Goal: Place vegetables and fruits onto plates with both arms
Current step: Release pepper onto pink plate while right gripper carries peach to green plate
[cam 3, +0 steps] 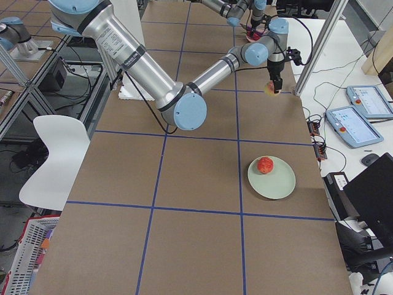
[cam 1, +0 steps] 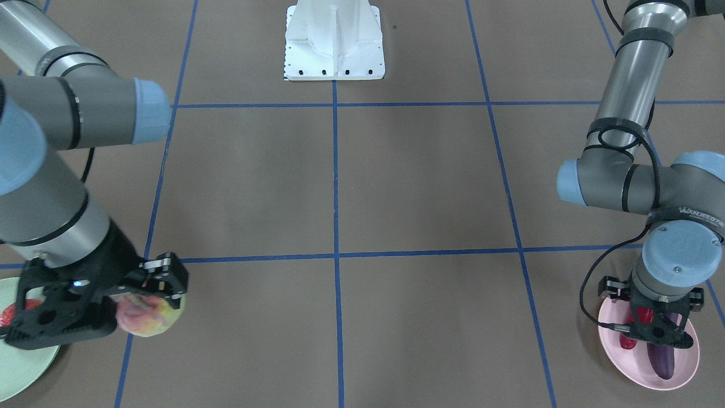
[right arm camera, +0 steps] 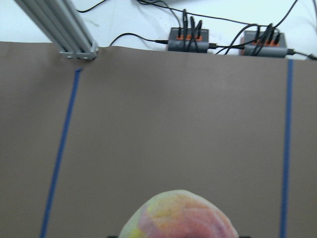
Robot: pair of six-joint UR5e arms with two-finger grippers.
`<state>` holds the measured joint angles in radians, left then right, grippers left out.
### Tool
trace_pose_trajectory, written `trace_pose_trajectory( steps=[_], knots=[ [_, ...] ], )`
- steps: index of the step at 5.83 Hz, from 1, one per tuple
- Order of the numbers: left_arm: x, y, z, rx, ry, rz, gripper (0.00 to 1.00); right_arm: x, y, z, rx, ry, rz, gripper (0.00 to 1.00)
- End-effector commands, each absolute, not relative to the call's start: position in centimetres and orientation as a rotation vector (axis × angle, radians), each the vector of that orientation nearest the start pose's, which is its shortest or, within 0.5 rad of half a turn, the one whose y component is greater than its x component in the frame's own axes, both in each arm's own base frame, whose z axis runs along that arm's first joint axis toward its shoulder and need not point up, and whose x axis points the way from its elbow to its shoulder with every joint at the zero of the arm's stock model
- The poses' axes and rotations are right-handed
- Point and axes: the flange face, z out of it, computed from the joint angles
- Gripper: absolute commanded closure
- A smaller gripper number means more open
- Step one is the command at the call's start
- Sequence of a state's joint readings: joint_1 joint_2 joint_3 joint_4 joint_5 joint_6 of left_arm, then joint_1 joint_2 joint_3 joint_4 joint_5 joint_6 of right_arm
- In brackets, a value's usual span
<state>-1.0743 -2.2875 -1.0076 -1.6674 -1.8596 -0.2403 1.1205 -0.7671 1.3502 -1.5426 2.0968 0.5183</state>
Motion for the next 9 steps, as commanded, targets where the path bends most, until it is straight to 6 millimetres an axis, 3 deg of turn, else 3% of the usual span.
trace_pose_trajectory(
  steps=[1,2,3,4,6,9],
  knots=[
    [30.0,-75.4,43.2,0.119,0.472,0.242,0.00,-18.6,-73.9,35.7,0.301,-0.630,-0.230,1.00],
    [30.8,-75.2,39.7,0.084,0.550,0.238,0.00,-16.5,-74.2,41.1,0.341,-0.622,-0.255,1.00],
    [30.7,-74.9,38.2,0.091,0.562,0.221,0.00,-15.2,-74.6,47.7,0.361,-0.614,-0.255,1.00],
    [30.8,-74.9,38.0,0.090,0.564,0.220,0.00,-13.9,-75.4,52.2,0.371,-0.590,-0.254,1.00],
    [31.0,-74.9,37.9,0.091,0.565,0.222,0.00,-12.8,-75.8,55.6,0.358,-0.492,-0.231,1.00],
    [31.1,-74.8,37.5,0.098,0.568,0.225,0.00,-15.7,-74.3,59.9,0.274,-0.495,-0.253,1.00]
  ],
)
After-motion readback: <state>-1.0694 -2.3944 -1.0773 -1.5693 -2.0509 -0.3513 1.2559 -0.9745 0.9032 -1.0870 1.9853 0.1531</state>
